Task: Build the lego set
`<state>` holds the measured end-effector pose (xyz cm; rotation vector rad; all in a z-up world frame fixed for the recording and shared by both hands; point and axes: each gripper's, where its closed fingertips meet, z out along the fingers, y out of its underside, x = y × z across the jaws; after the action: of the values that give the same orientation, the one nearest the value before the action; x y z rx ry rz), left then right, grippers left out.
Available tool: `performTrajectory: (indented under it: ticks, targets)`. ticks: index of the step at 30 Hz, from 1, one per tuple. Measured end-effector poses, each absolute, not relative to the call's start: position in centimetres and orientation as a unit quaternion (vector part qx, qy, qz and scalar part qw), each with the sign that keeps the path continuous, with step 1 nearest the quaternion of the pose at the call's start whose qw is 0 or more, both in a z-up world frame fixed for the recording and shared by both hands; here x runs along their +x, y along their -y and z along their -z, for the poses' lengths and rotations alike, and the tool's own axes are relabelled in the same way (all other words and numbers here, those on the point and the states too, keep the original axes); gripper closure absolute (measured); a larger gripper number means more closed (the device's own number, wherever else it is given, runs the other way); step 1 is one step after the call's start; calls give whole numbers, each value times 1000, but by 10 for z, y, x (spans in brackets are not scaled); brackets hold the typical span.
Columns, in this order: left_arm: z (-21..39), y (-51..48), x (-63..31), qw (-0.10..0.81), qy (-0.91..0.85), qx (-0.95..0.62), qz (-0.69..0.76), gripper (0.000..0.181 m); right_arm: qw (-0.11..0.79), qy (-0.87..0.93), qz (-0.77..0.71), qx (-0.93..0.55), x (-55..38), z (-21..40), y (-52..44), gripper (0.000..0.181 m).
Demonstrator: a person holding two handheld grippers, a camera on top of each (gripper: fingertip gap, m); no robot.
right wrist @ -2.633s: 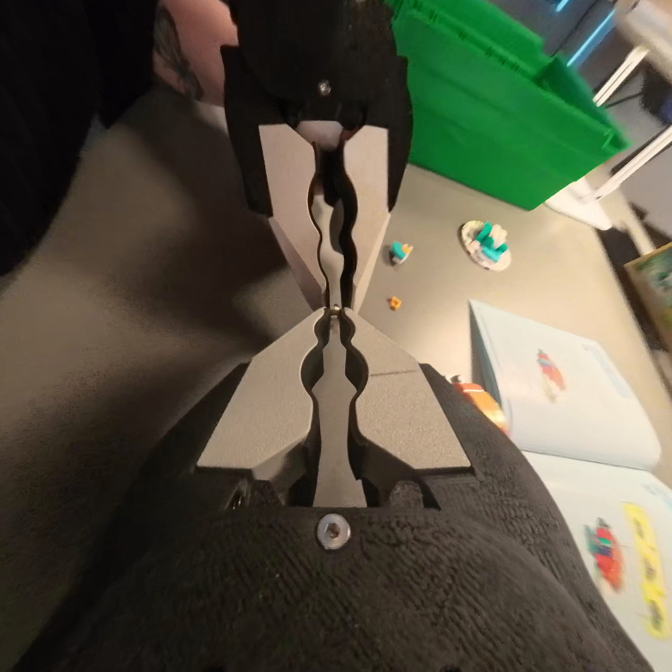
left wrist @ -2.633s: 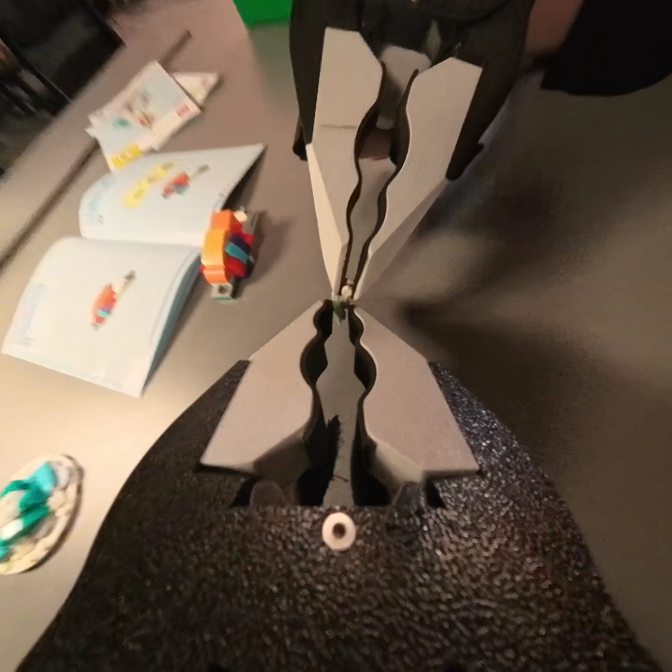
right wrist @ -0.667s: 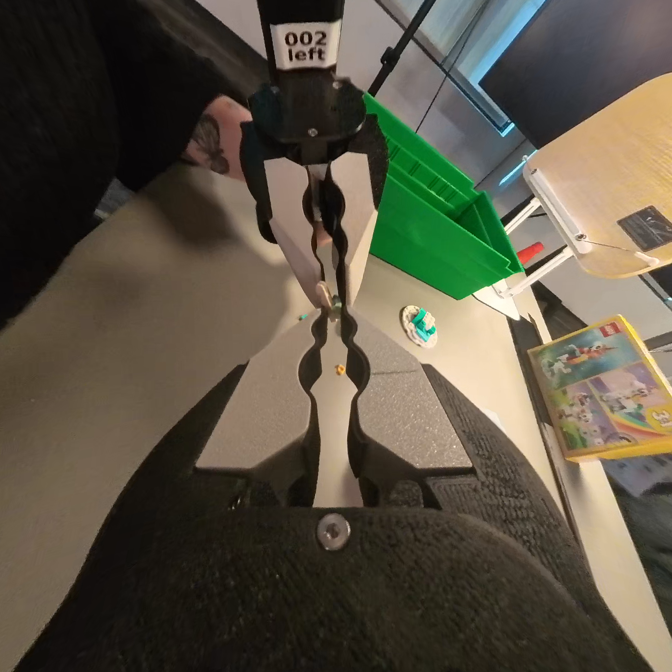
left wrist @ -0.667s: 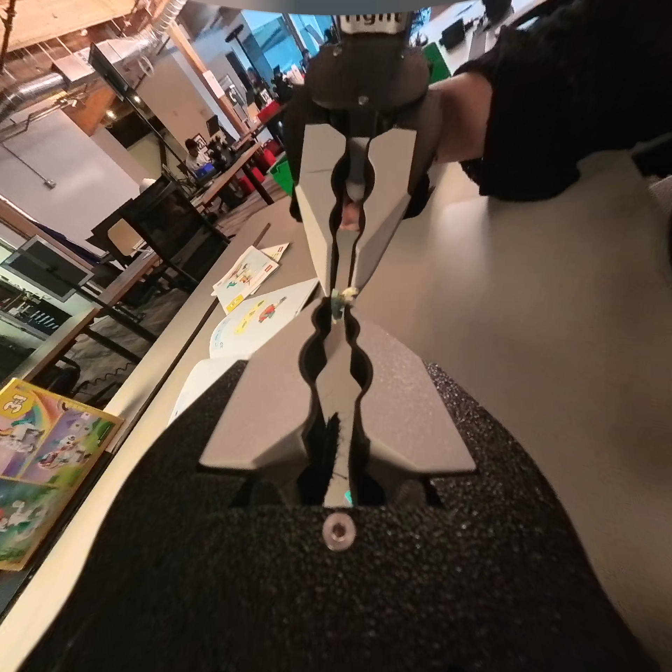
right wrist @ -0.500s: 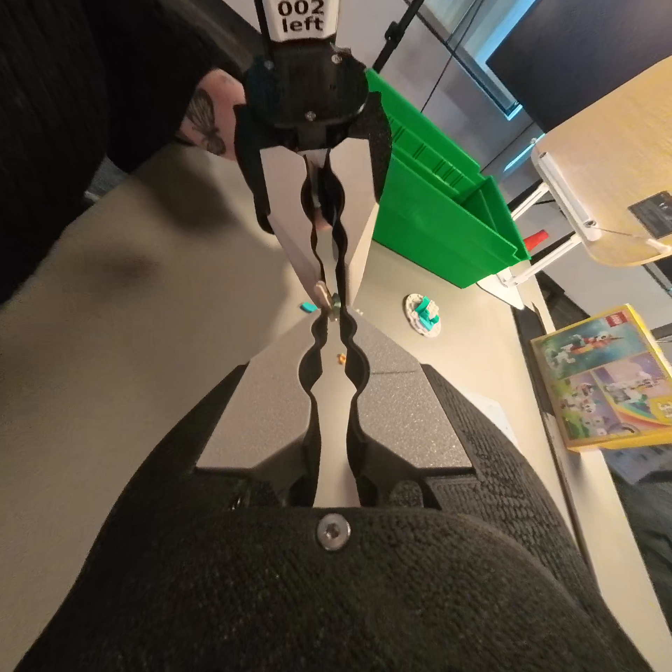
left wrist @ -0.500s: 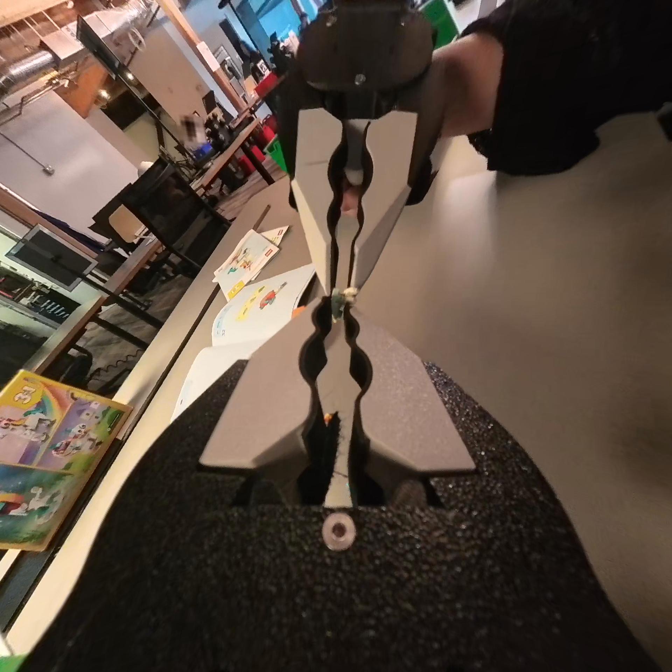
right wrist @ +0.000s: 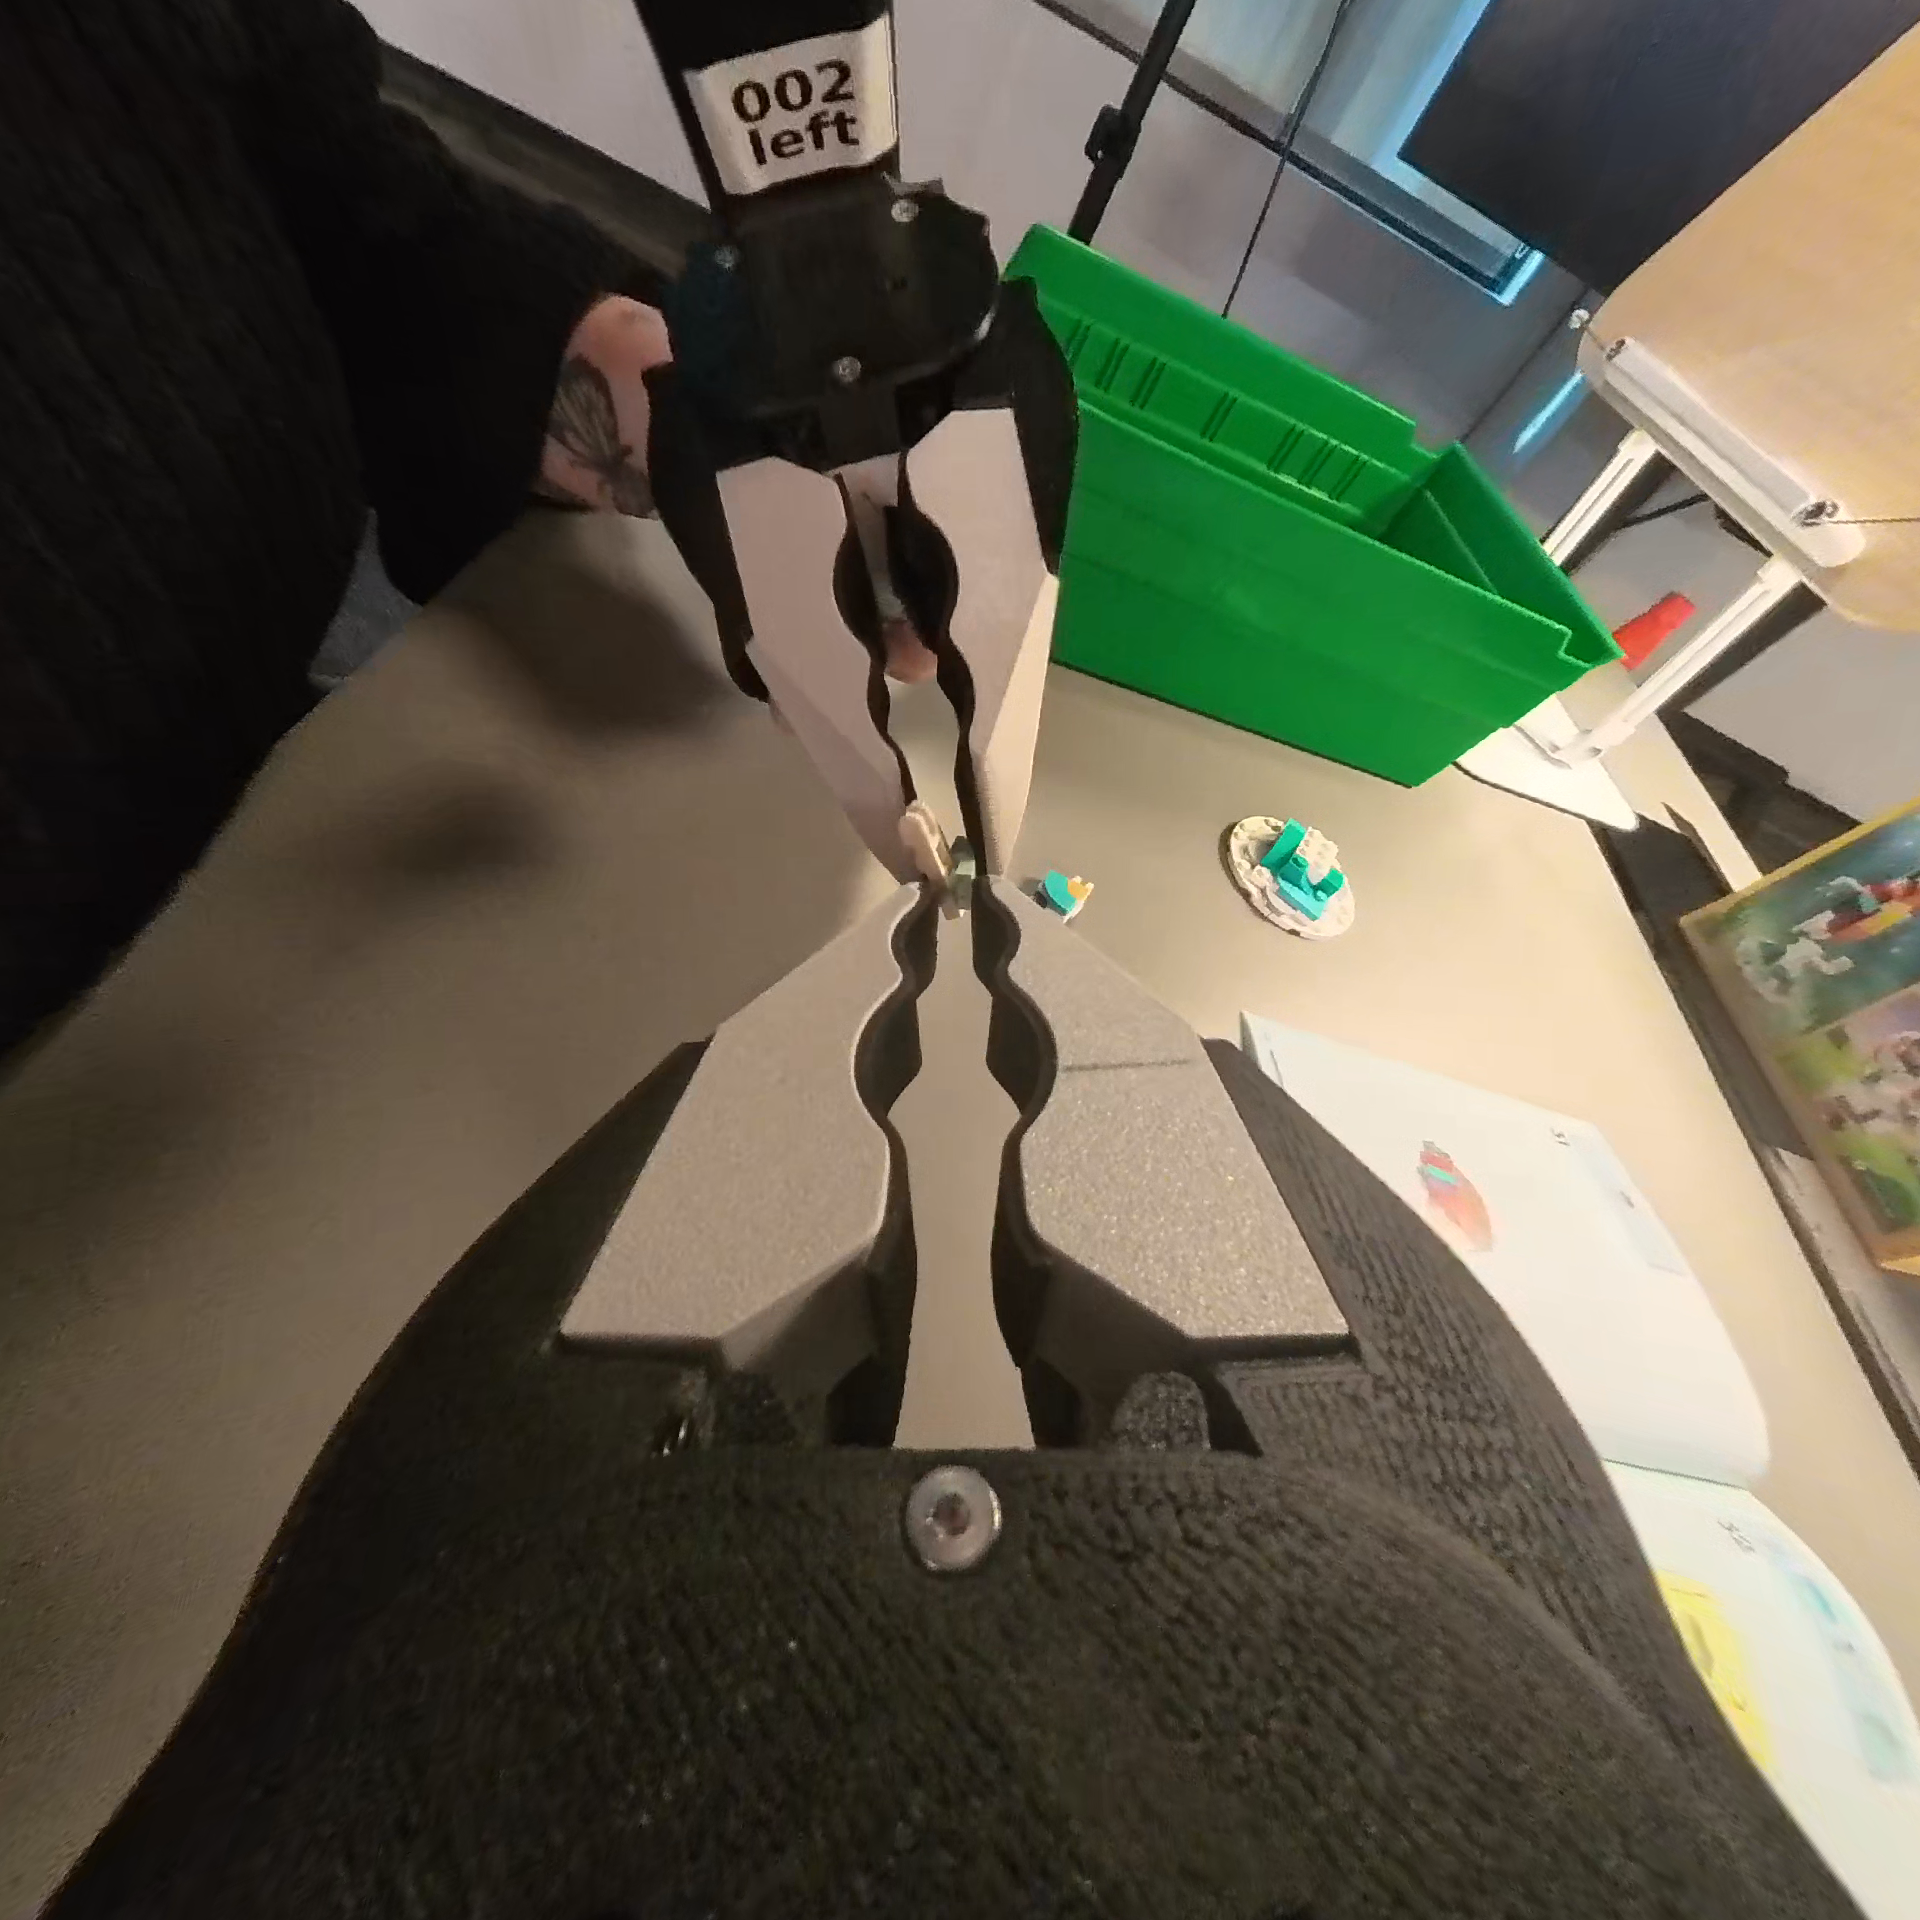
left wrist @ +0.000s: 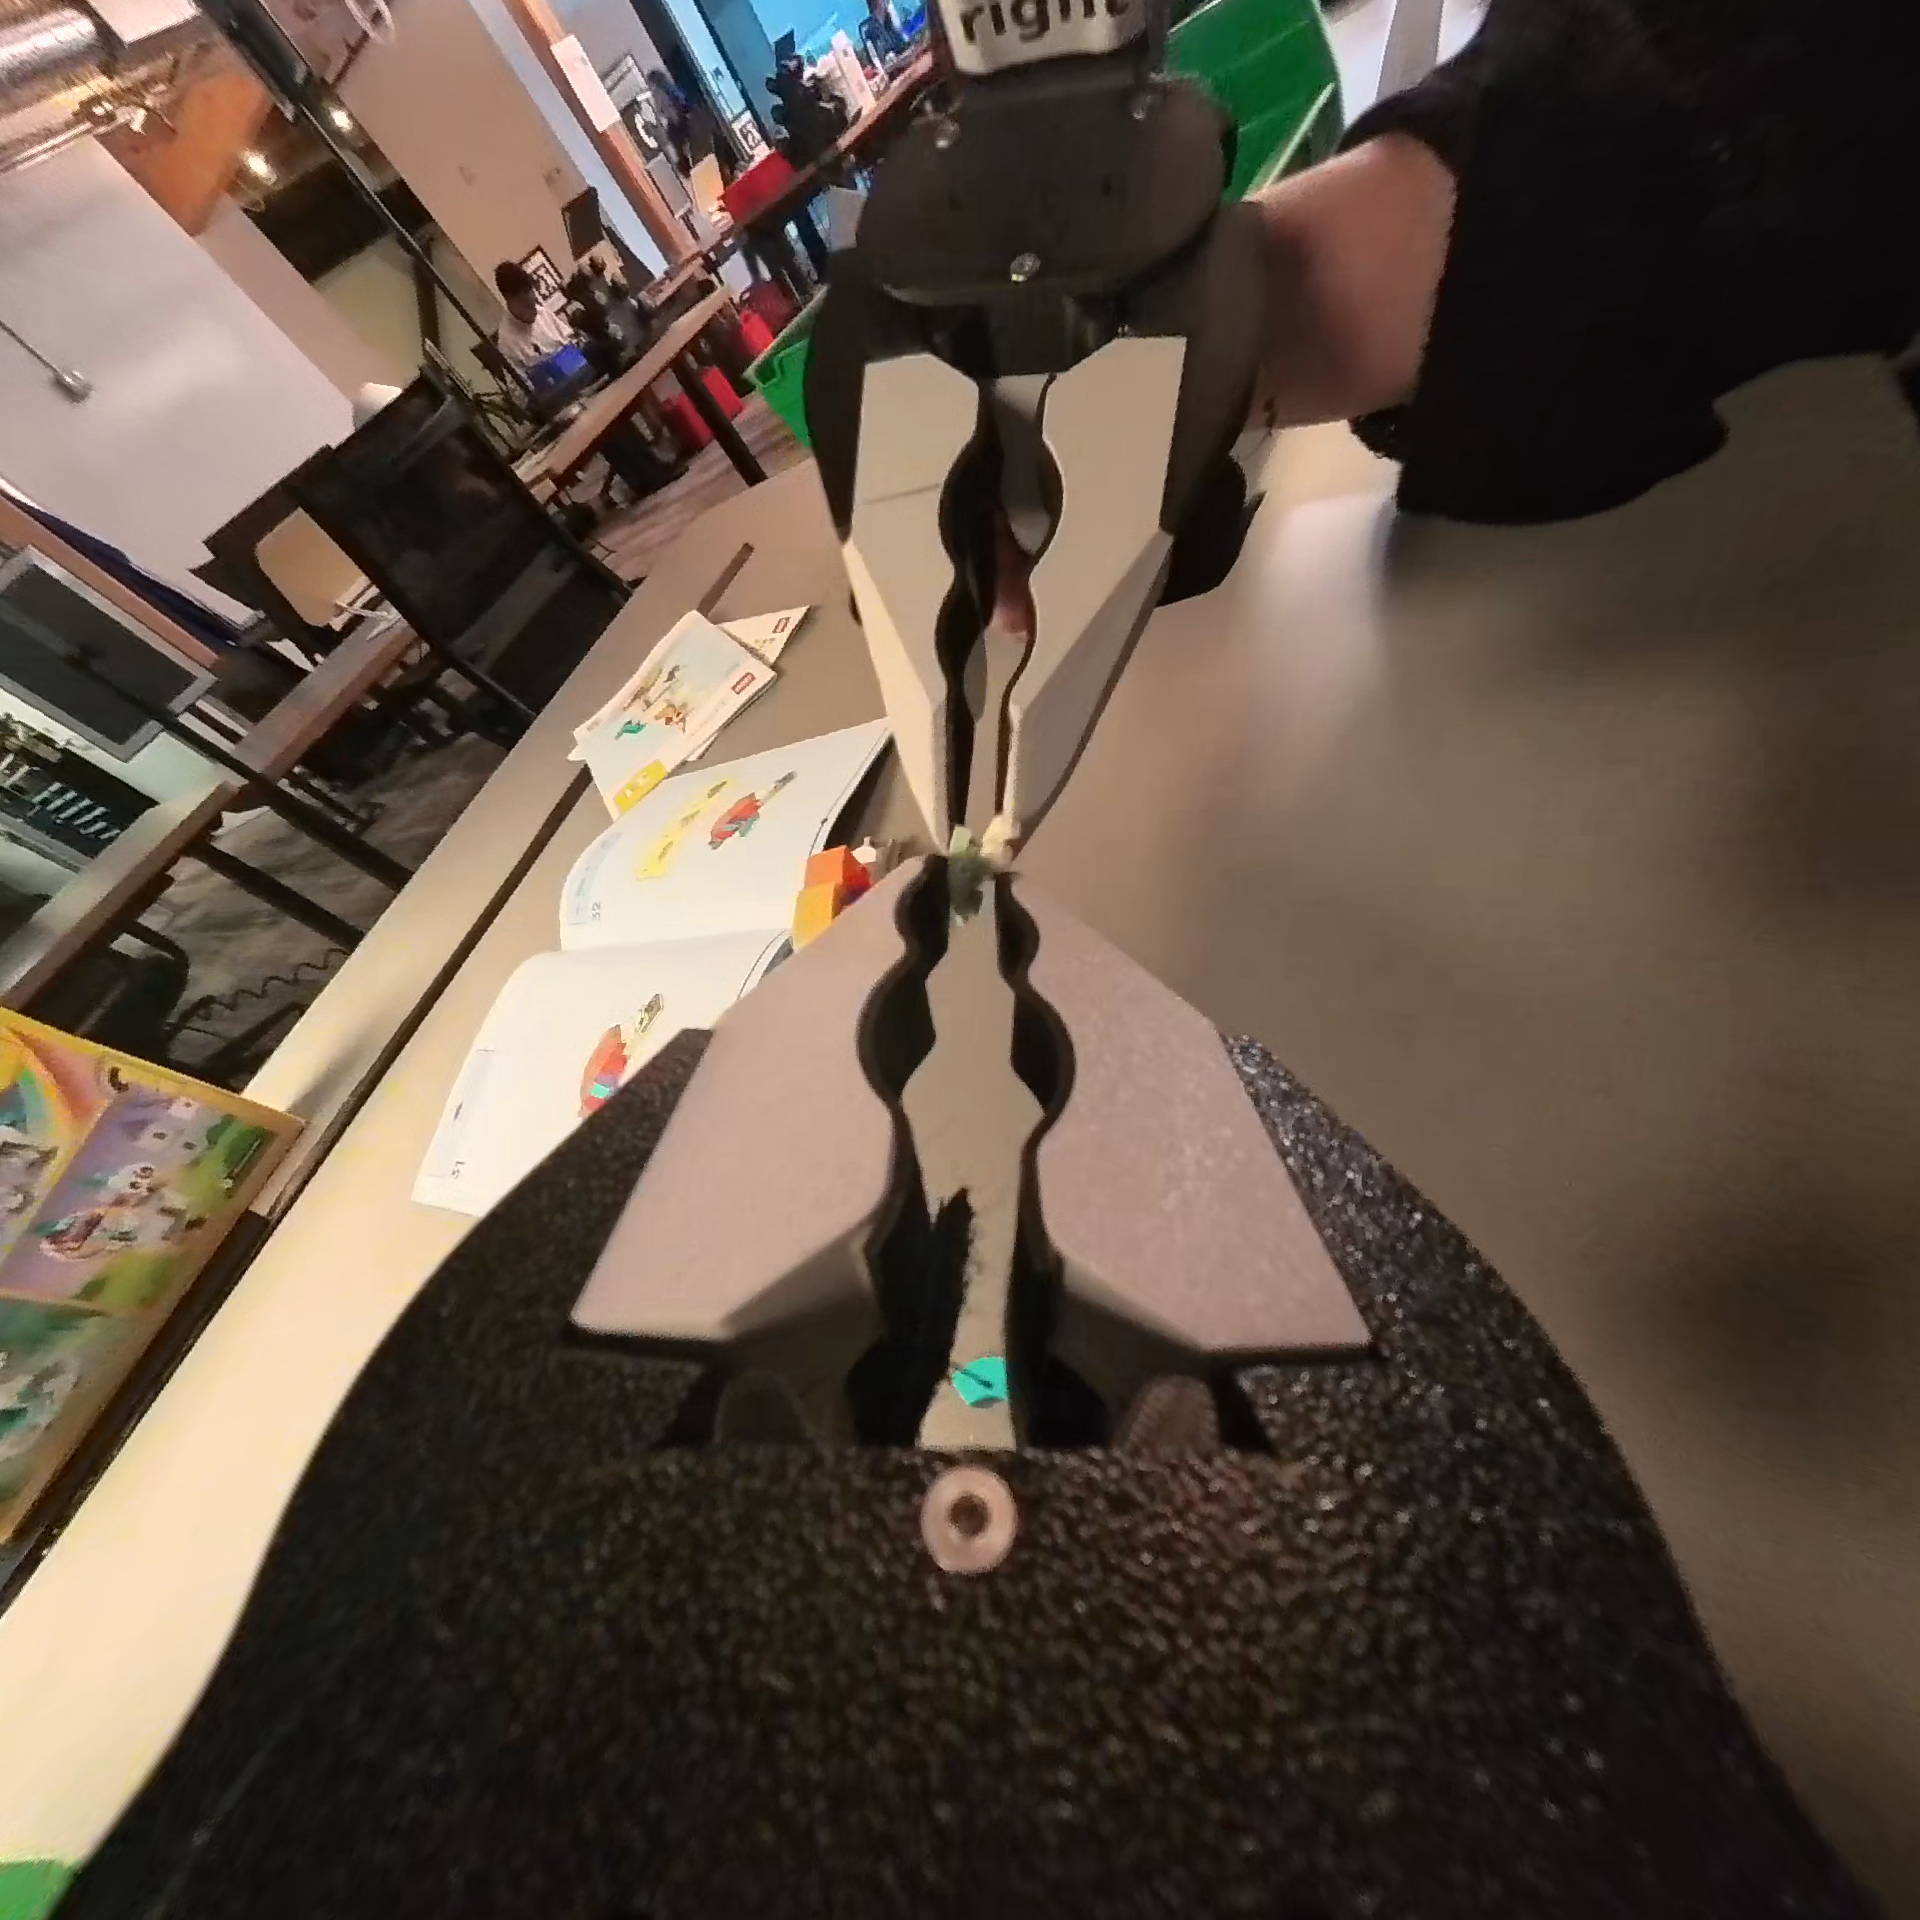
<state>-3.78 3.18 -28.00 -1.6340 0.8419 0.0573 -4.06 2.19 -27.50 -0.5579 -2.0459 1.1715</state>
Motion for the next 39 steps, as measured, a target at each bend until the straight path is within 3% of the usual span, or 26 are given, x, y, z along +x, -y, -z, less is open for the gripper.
performTrajectory:
  ticks: [6,15,19,20,22,28,32,36,39]
  targets:
    - [278,-30,-39,603,-392,-692,-59,176,333,774,-486,-233,-41,273,-20,176]
    - [274,-36,-52,575,-436,-647,-244,176,284,717,-555,-310,-50,269,-27,176]
    - [282,-41,-58,583,-372,-709,-141,177,328,729,-516,-309,-57,278,-34,171]
    - [283,-42,-60,582,-357,-719,-125,177,338,738,-502,-298,-56,280,-34,155]
    - [286,-43,-63,578,-349,-730,-108,178,358,752,-489,-261,-52,280,-28,147]
    - [297,-42,-56,561,-359,-741,-82,178,454,769,-412,-179,-54,276,-21,171]
    - [299,-43,-57,556,-353,-749,-73,178,467,777,-387,-164,-54,280,-21,179]
    - [302,-44,-57,550,-345,-758,-62,177,474,783,-370,-157,-53,282,-22,178]
    - [302,-44,-57,551,-337,-762,-51,177,449,790,-383,-165,-50,285,-22,162]
